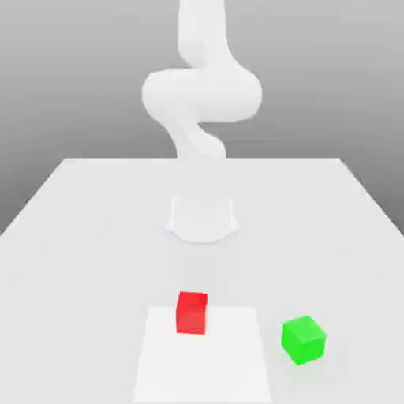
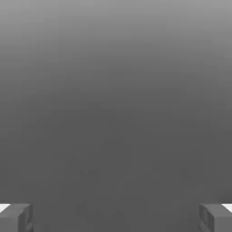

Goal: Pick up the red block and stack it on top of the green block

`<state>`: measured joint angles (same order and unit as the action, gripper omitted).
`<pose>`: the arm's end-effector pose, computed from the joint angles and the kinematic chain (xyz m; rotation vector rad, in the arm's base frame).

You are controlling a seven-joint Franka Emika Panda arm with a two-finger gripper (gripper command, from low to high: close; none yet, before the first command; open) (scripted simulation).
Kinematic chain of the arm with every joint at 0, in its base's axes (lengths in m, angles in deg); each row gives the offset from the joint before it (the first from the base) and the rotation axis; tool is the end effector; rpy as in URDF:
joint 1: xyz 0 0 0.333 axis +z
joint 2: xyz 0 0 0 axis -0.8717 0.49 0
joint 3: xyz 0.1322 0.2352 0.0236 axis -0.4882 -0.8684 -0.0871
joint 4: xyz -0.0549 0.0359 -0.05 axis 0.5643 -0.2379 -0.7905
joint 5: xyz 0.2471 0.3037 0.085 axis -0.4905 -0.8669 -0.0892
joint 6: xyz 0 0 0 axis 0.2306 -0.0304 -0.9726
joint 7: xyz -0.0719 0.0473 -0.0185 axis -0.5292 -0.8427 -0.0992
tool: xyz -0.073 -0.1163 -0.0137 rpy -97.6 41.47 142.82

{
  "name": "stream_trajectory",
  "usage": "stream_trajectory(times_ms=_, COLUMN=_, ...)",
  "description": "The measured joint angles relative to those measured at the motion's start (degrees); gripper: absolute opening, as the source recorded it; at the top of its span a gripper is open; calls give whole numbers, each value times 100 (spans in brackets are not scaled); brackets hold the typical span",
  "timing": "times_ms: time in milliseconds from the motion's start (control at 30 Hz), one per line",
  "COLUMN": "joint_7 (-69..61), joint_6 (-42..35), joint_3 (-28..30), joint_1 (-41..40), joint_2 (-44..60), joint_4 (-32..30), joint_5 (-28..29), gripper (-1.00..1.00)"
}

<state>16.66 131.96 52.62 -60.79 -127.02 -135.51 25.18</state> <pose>0.4334 -0.0020 0.6038 -2.4891 1.0652 -0.9414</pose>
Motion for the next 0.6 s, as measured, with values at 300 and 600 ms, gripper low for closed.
stream_trajectory(times_ms=300, joint_7=107, joint_6=1222, joint_3=23, joint_1=-100, joint_2=1671, joint_4=-1475, joint_5=20, gripper=0)
stream_trajectory(times_ms=600, joint_7=198, joint_6=2769, joint_3=67, joint_1=-188, joint_2=3806, joint_4=-2947, joint_5=1, gripper=0)
